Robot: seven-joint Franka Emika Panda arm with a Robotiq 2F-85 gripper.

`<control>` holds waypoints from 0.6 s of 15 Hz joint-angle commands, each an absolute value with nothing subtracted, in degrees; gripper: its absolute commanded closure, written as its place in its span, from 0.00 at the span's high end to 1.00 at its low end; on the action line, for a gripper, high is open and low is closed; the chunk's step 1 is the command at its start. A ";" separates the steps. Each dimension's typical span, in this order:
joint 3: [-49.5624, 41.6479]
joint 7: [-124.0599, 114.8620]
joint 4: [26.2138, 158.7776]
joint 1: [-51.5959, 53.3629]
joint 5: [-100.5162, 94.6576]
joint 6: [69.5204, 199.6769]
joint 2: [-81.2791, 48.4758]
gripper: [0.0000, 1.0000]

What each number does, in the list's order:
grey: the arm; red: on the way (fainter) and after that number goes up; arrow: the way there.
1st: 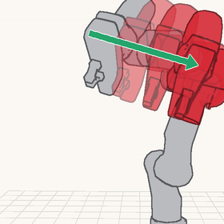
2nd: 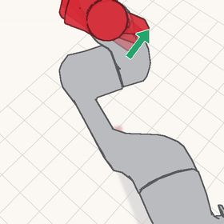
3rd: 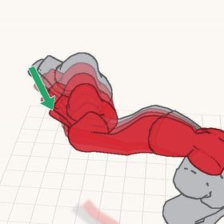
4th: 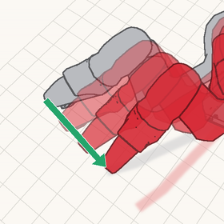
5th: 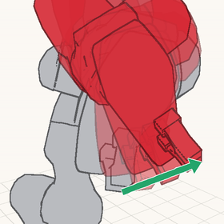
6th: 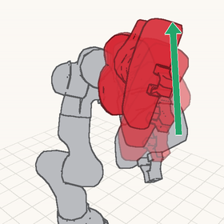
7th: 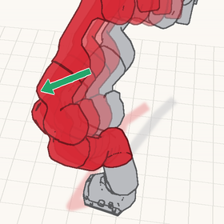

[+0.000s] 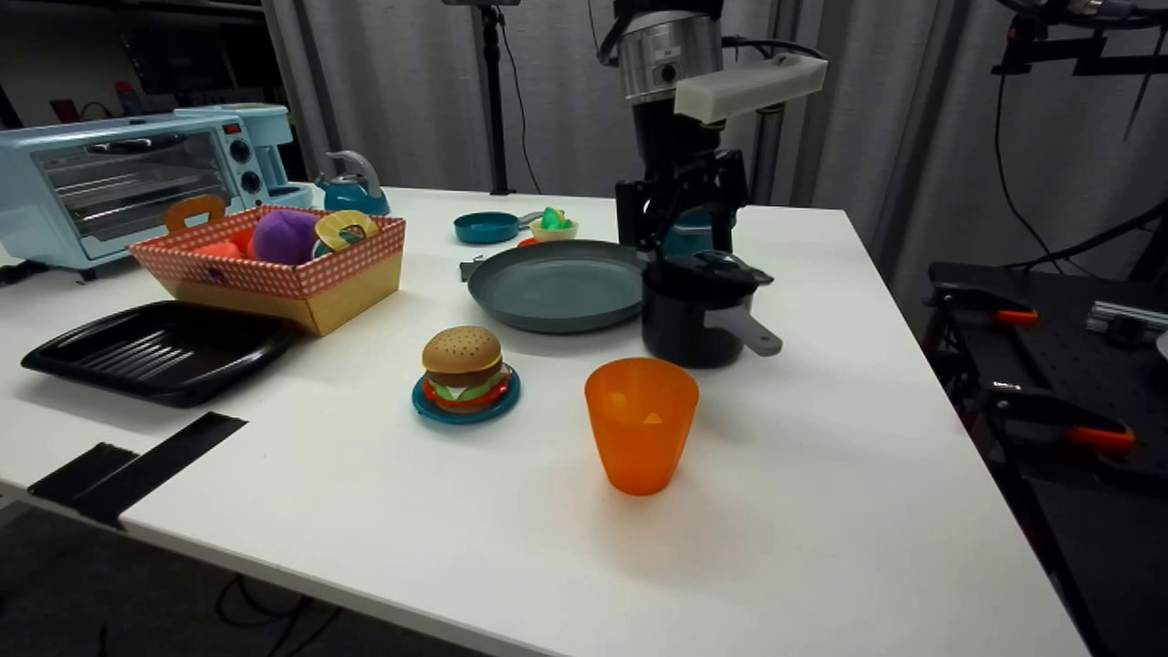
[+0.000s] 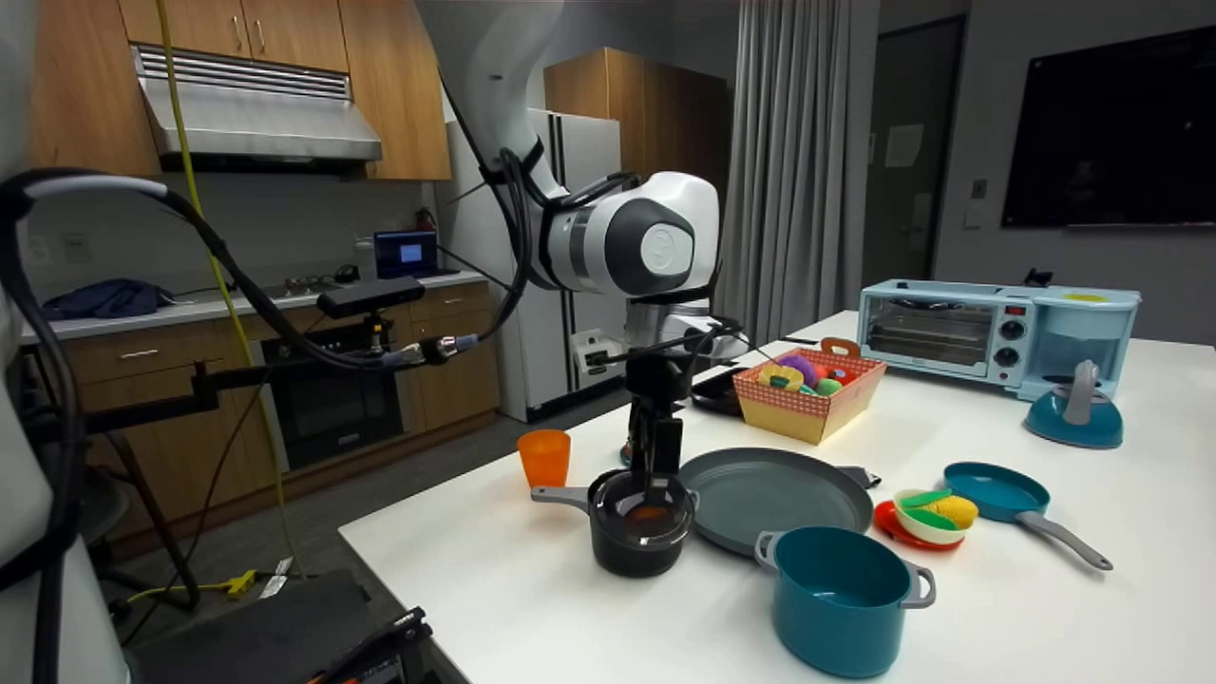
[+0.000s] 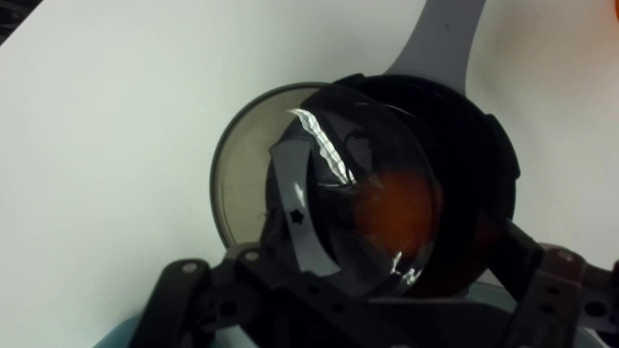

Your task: Move the black lid to the blue pot then move it back to the black pot

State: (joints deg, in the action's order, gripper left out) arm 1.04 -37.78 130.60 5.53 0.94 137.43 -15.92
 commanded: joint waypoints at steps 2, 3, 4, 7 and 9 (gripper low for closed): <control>0.35 -36.24 128.29 5.49 2.39 134.74 -16.27 1.00; 0.30 -36.22 128.05 5.51 2.30 134.68 -16.26 1.00; 0.26 -36.29 127.88 5.53 2.26 134.68 -16.25 1.00; 0.06 -36.64 127.93 5.43 2.34 134.75 -15.88 1.00; -0.24 -36.94 128.05 5.40 2.15 134.68 -15.88 1.00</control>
State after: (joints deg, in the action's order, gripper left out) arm 0.45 -37.78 129.06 5.53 0.94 136.99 -15.92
